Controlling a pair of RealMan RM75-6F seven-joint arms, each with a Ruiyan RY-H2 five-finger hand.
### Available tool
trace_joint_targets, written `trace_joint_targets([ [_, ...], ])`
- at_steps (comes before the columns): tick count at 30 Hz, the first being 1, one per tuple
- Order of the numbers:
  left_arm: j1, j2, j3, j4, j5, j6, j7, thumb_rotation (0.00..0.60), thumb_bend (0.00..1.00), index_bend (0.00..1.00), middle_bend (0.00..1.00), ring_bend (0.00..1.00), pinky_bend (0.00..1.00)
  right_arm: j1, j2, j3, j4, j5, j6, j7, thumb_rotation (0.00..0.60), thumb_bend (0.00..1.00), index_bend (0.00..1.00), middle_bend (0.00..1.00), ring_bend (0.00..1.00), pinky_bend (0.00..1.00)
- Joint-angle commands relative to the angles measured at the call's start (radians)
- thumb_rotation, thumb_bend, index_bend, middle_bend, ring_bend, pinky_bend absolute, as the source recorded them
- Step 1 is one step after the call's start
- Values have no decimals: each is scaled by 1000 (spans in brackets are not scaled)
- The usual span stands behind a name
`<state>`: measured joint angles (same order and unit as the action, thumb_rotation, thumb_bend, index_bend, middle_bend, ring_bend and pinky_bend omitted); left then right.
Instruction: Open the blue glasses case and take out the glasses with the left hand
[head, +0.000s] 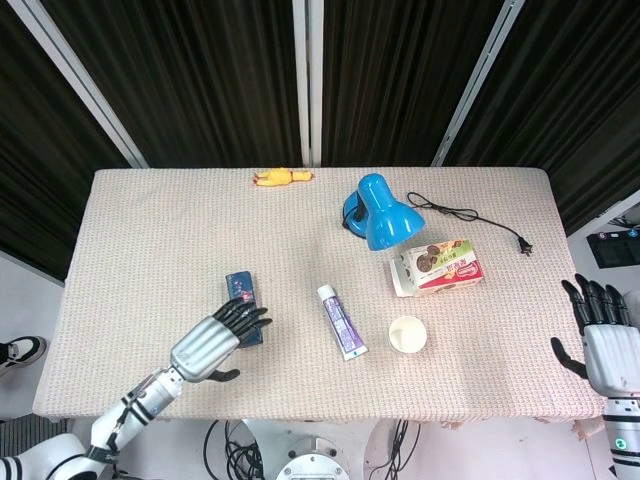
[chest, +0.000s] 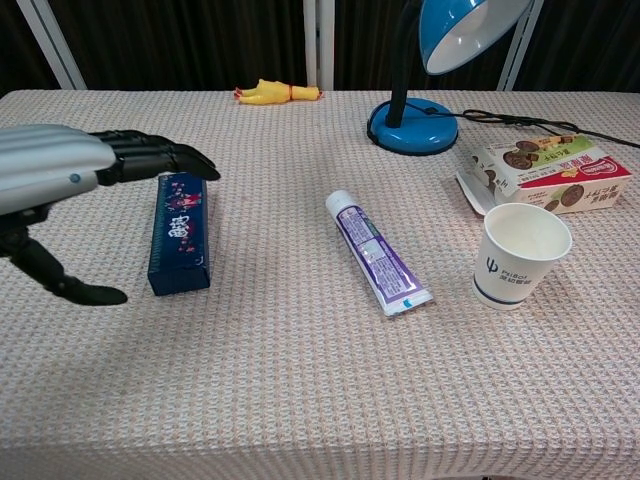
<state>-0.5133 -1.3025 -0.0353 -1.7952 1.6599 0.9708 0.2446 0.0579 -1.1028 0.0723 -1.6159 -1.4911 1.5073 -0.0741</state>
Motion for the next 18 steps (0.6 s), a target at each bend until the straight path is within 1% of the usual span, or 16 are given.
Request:
trace_joint_targets([
  [1, -53, -44, -5, 18, -24, -65, -6, 600, 305, 86, 79, 0, 7, 0, -1, 1, 4, 6, -4, 3, 600, 243, 0, 0, 0, 0],
  [2, -64, -53, -5, 25, -30, -78, -8, 600, 357, 86, 86, 0, 7, 0, -2, 1, 7, 9, -7, 6, 600, 243, 0, 0, 0, 0],
  [4, -80, -65, -4, 40, -33, -94, -6, 600, 393, 86, 92, 0, 7, 1, -4, 1, 11, 12, -11, 8, 600, 244, 0, 0, 0, 0],
  [11, -104, -95, 15, 78, -61, -121, 20, 600, 439, 86, 154, 0, 6, 1, -10, 4, 21, 18, -12, 16, 600, 246, 0, 0, 0, 0],
  [14, -110, -104, 22, 87, -79, -127, 30, 600, 462, 86, 171, 0, 6, 1, -15, 5, 22, 24, -16, 17, 600, 265, 0, 0, 0, 0],
  [18, -109, -110, 29, 98, -96, -118, 89, 600, 487, 86, 197, 0, 5, 0, -20, 8, 21, 31, -14, 13, 600, 289, 0, 0, 0, 0],
])
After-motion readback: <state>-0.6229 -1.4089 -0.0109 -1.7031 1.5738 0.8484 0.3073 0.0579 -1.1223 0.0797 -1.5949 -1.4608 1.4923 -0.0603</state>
